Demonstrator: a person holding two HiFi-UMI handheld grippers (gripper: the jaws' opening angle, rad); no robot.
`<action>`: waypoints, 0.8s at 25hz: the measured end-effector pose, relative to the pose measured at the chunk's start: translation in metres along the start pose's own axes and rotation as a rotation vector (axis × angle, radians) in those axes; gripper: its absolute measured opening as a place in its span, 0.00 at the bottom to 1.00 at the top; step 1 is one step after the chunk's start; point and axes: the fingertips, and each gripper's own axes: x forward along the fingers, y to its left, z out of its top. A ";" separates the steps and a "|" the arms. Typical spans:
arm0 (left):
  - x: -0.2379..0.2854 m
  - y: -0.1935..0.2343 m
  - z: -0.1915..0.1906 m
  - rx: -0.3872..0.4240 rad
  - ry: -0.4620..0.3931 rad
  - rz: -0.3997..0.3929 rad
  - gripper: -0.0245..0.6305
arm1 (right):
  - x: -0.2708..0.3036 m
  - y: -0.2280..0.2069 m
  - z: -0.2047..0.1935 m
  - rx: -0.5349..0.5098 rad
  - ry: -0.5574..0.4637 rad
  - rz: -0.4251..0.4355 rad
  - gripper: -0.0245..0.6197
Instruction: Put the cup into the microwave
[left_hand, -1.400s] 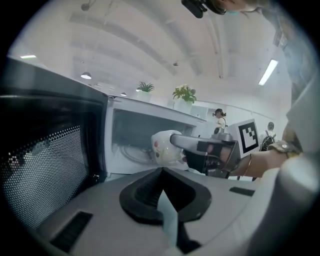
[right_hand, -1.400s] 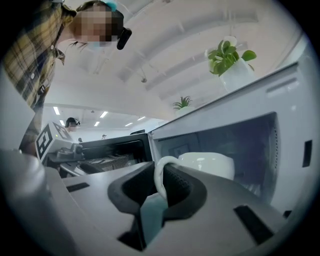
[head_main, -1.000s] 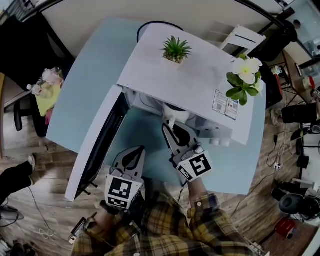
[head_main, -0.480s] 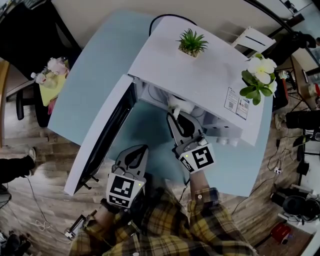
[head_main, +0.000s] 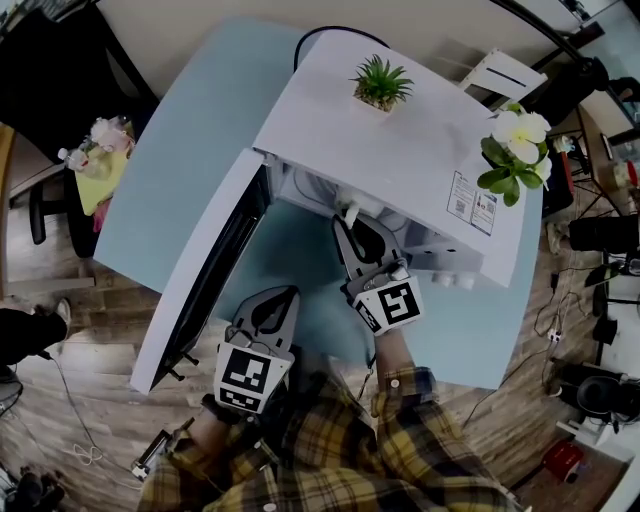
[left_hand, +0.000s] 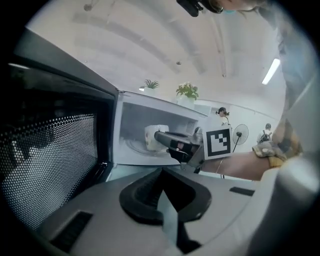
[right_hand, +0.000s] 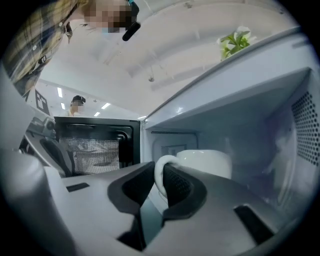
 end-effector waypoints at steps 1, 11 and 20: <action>0.001 0.000 0.001 0.002 -0.002 -0.002 0.03 | -0.001 0.001 -0.002 0.002 0.006 -0.001 0.13; 0.008 0.001 0.008 0.010 -0.018 -0.011 0.03 | 0.004 0.000 -0.029 0.009 0.104 -0.001 0.13; 0.014 -0.004 0.008 0.006 -0.016 -0.023 0.03 | 0.021 -0.014 -0.050 0.060 0.159 -0.028 0.13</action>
